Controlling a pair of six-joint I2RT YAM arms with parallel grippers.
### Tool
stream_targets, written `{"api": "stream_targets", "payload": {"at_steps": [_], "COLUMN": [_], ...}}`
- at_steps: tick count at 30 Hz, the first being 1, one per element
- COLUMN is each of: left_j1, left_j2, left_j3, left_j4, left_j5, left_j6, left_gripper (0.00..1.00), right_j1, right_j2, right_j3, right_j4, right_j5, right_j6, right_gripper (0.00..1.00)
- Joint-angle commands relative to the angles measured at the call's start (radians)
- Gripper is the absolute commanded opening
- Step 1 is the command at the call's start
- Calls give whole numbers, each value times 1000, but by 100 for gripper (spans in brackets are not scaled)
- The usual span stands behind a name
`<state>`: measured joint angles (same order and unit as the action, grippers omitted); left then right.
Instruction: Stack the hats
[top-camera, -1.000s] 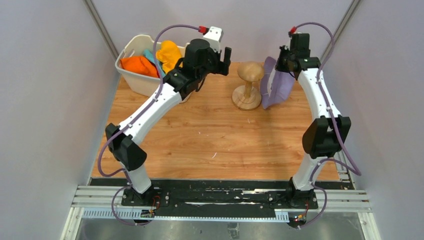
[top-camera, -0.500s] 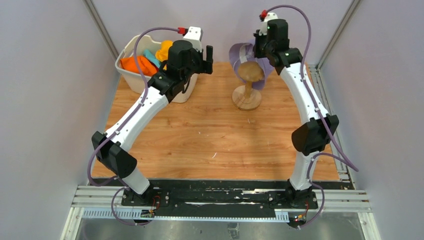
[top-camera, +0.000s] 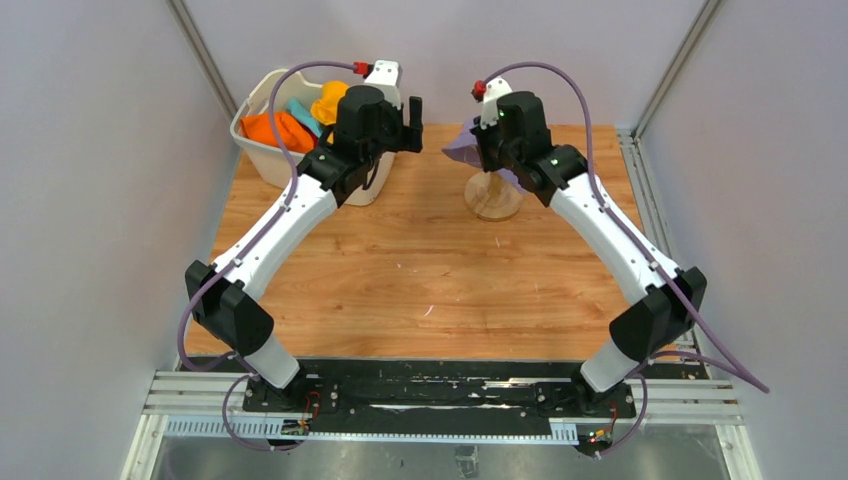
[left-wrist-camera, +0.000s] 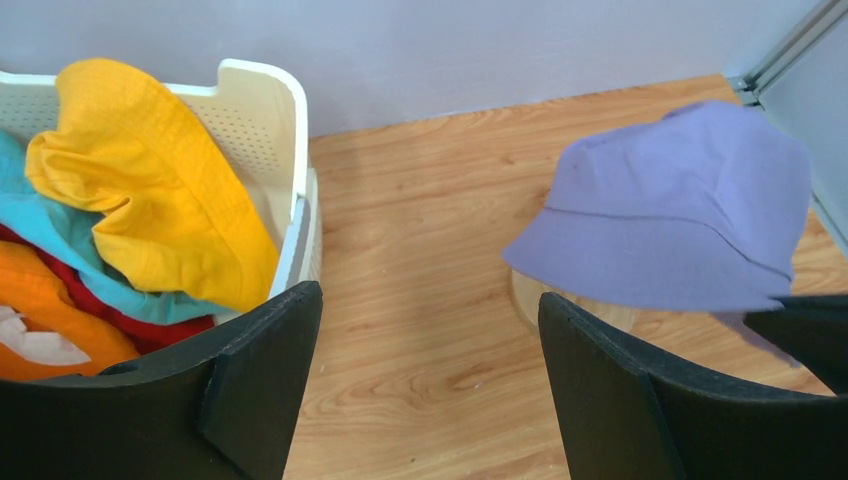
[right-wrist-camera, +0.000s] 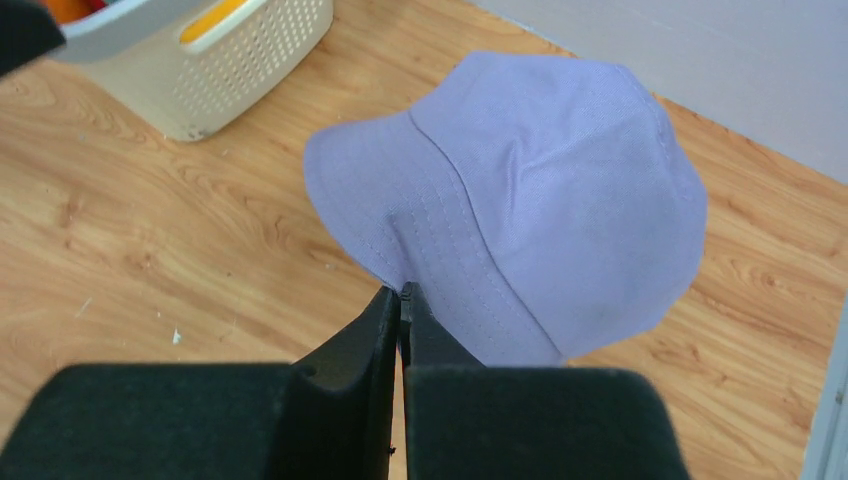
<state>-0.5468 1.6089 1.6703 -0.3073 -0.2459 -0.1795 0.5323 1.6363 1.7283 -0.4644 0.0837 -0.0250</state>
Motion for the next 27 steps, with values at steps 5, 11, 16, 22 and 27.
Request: {"api": "stream_targets", "payload": {"at_steps": [5,11,16,22,27], "left_j1": [5,7,19,33,39], "left_j2": [-21,-21,-24,-23,-26], "left_j3": [-20,-33,-39,-56,-61], "left_j4": [58,63,60,68,68], "left_j5": [26,14,7,17,21], "left_j6": [-28,-27,-25,-34,-35], "left_gripper": [84,84,84,84,84], "right_j1": [25,37,74,117,123], "right_j2": [-96,-23,49,156,226], "right_j3": [-223,-225,-174,-130,-109], "right_j4": [66,117,116,101,98], "right_j5": [-3,-44,-58,-52,-20], "right_j6": [-11,-42,-68,-94,-106], "right_gripper": [1,1,1,0,1]}}
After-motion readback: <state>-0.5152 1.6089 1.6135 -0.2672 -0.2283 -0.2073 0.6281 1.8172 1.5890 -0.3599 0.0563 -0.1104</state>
